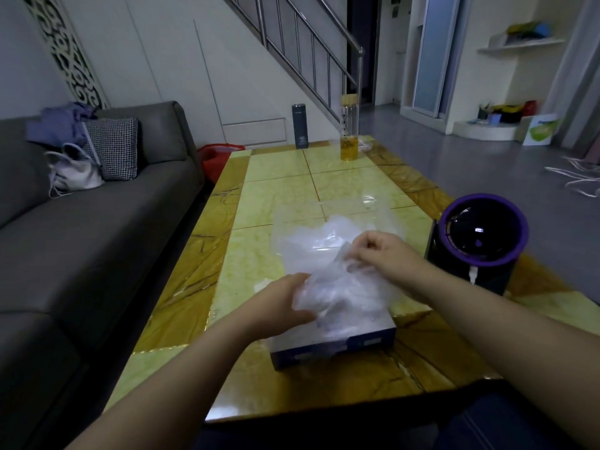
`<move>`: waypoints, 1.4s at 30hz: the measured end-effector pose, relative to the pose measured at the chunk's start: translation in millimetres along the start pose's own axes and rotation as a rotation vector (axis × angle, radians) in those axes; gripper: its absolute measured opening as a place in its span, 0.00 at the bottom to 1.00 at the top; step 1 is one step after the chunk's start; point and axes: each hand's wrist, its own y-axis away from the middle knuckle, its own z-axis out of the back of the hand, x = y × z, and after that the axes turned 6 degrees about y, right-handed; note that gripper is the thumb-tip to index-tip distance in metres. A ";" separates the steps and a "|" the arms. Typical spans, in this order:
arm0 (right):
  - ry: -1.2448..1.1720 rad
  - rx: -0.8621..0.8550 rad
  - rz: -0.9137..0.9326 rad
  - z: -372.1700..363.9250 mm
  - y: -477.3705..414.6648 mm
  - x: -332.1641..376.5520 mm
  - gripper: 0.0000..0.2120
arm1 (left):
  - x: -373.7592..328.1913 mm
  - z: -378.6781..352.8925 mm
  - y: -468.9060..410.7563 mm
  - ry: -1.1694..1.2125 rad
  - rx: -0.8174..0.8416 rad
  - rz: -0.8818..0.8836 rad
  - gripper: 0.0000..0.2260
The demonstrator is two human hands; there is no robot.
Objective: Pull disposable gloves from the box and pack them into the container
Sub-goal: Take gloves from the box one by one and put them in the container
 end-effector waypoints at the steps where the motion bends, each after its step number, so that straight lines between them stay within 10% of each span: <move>1: -0.047 -0.014 0.001 6.4 0.8 6.8 0.08 | 1.1 1.2 0.6 0.005 0.006 0.005 0.30; 6: -0.154 0.052 0.000 24.5 3.2 30.3 0.04 | -14.3 32.6 8.7 0.297 0.057 -0.027 0.30; 10: -0.031 0.074 0.025 20.6 4.0 39.3 0.06 | -31.9 49.6 2.5 0.478 -0.106 -0.047 0.10; 19: -0.188 -0.036 -0.147 20.0 -2.6 29.6 0.10 | -25.5 63.5 -2.5 1.071 -0.174 0.265 0.06; 28: 0.020 0.081 0.046 -0.9 6.5 80.6 0.45 | -36.3 65.4 -2.8 0.432 -0.489 0.159 0.06; 37: -0.074 0.068 -0.018 4.9 -7.5 79.4 0.03 | -37.8 79.1 2.5 0.106 -0.651 0.016 0.06; 42: -0.105 0.192 0.003 7.1 -8.4 70.2 0.10 | -33.3 85.6 5.5 0.285 -0.590 0.054 0.06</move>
